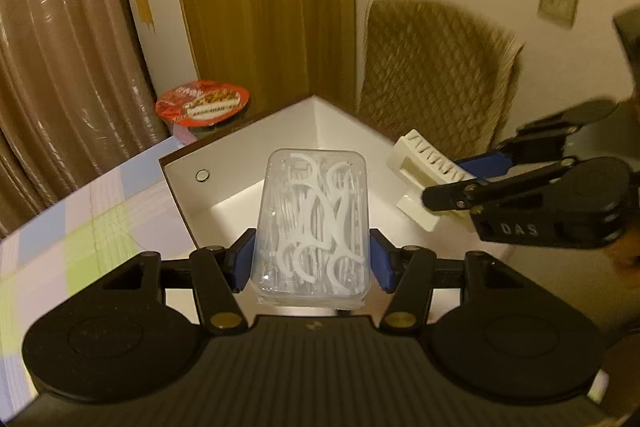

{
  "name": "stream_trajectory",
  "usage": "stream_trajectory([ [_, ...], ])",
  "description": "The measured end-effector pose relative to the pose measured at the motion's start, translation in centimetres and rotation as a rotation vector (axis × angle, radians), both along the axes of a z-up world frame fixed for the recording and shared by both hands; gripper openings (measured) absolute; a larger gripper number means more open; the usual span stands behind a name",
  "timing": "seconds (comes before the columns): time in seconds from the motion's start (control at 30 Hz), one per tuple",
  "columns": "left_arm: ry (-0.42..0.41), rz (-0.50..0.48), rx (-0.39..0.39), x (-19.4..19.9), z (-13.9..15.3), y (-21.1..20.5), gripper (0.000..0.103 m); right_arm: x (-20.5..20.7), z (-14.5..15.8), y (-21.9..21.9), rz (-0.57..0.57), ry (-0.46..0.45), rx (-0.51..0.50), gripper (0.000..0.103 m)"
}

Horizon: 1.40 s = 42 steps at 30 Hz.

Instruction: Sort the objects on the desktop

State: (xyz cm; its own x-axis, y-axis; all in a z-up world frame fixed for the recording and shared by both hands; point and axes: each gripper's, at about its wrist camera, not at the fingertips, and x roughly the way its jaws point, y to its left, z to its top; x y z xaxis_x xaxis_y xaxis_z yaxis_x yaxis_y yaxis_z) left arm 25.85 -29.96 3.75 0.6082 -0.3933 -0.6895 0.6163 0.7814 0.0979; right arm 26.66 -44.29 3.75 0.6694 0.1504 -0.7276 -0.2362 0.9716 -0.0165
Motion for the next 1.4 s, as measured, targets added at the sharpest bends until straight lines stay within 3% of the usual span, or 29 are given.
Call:
stream_trajectory([
  [0.4, 0.079, 0.007, 0.064, 3.7, -4.4, -1.9, 0.054, 2.1, -3.3, -0.6, 0.027, 0.068, -0.012, 0.027],
  [0.43, 0.068, 0.009, 0.068, 3.8, -4.3, -1.9, 0.056, 2.2, -3.4, -0.6, 0.028, 0.071, -0.013, 0.027],
  [0.47, 0.056, 0.011, 0.071, 3.8, -4.2, -1.8, 0.066, 2.3, -3.5, -0.6, 0.03, 0.074, -0.015, 0.027],
  [0.5, 0.045, 0.013, 0.074, 3.8, -4.1, -1.8, 0.069, 2.4, -3.7, -0.6, 0.031, 0.077, -0.016, 0.027],
  [1.03, -0.008, 0.096, 0.018, 4.0, -1.2, 1.6, 0.069, 5.7, -5.9, 1.6, 0.092, 0.17, -0.052, 0.028],
  [1.4, -0.008, 0.142, -0.013, 3.1, -0.6, 3.4, 0.069, 4.7, -4.5, 1.7, 0.09, 0.1, -0.017, 0.028],
])
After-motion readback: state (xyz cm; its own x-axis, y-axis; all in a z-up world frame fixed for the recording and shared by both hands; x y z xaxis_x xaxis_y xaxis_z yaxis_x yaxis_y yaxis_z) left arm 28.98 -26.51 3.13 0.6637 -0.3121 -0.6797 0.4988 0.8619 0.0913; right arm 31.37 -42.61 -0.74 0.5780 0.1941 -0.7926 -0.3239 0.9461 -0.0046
